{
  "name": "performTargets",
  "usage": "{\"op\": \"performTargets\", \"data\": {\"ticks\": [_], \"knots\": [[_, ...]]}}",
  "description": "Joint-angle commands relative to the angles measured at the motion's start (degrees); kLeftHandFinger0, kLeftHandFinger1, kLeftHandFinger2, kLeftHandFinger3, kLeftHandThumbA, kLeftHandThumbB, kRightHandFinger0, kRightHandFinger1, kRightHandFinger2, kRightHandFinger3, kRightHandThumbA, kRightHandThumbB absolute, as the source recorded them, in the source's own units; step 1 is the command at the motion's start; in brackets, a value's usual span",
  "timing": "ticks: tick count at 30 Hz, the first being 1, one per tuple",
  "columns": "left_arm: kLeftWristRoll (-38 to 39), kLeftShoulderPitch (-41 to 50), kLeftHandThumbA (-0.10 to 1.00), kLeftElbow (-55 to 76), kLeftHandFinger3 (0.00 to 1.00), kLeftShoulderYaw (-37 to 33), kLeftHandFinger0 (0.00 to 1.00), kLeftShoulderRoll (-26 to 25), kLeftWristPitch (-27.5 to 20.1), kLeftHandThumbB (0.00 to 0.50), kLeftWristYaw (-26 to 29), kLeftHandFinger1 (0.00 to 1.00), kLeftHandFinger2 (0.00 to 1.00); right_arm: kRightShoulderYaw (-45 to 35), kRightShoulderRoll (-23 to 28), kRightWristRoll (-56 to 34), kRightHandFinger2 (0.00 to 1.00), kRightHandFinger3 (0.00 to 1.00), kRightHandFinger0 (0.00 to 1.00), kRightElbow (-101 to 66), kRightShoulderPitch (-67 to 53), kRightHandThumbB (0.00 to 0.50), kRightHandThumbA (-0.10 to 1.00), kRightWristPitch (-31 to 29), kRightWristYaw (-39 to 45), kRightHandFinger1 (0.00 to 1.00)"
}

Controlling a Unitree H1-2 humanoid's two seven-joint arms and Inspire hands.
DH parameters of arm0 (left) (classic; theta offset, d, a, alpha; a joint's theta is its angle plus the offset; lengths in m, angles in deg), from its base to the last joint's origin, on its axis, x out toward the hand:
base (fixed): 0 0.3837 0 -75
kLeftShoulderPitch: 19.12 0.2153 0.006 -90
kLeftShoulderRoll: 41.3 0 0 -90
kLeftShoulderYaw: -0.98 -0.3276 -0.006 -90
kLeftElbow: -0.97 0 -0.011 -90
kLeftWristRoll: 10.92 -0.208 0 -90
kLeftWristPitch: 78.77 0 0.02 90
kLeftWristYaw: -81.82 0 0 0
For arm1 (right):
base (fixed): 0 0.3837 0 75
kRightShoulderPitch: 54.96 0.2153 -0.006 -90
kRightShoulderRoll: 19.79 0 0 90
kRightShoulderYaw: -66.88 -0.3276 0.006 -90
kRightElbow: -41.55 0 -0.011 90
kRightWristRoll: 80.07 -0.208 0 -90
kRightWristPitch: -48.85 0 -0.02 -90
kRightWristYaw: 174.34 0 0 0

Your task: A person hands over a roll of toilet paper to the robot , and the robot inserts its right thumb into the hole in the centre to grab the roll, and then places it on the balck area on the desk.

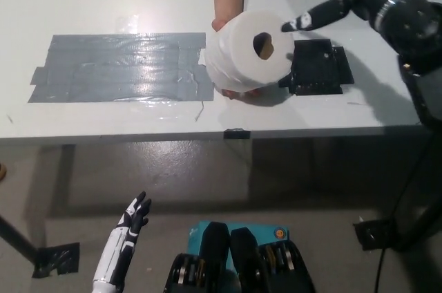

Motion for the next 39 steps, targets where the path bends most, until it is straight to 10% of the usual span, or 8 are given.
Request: {"op": "performTargets", "data": {"ticks": [1, 15, 39], "knots": [[-1.41, -0.24, 1.0, 1.53, 1.0, -0.5, 1.0, -0.88, -0.54, 0.24, -0.07, 1.0, 1.0, 0.52, -1.21, 2.25, 1.0, 1.0, 1.0, 2.02, 4.73, 0.433, 1.0, -1.38, -1.57, 1.0], [-1.39, -0.13, 1.0, 1.77, 1.0, -0.66, 1.0, -0.56, -0.55, 0.248, -0.08, 1.0, 1.0, 2.91, -7.63, 6.95, 1.0, 1.0, 1.0, 9.84, 5.05, 0.436, 0.97, -7.16, -7.89, 1.0], [-1.8, -0.34, 1.0, 1.93, 1.0, -1.1, 1.0, -0.6, -0.73, 0.217, -0.2, 1.0, 1.0, 1.39, -4.37, 8.82, 1.0, 1.0, 1.0, 10.23, 6.76, 0.409, 1.0, -9.11, -8.46, 1.0]]}}
